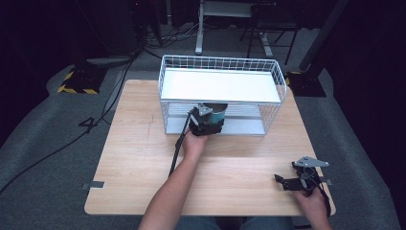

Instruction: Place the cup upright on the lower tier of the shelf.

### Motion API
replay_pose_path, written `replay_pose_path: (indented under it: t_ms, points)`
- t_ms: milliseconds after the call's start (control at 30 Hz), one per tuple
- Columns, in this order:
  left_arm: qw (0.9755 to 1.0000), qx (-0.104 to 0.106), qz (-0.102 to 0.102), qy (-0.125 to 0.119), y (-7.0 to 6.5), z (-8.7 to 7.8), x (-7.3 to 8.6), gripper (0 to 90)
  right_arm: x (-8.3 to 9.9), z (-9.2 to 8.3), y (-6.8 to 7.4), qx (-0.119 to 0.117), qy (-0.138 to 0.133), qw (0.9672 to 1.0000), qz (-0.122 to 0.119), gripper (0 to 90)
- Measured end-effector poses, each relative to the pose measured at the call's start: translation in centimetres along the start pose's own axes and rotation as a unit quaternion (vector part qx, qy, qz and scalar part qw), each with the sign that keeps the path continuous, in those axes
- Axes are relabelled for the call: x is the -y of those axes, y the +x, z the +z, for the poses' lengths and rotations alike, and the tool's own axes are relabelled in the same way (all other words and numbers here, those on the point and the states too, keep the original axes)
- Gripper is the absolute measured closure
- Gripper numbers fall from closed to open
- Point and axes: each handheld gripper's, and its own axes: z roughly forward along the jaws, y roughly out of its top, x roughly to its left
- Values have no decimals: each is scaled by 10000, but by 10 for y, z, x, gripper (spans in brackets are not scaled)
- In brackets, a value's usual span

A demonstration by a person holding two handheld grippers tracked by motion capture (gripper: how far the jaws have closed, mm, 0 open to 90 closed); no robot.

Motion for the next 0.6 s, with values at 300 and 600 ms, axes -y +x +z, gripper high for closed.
replay_pose_path:
  t_ms: [300,600]
  points:
    - [9999,-107,58,107,-2,20,-3,236,0,0,0,0,0,10000,-3,50]
    - [9995,-228,6,207,-4,32,-2,236,0,0,0,-1,0,10000,-2,50]
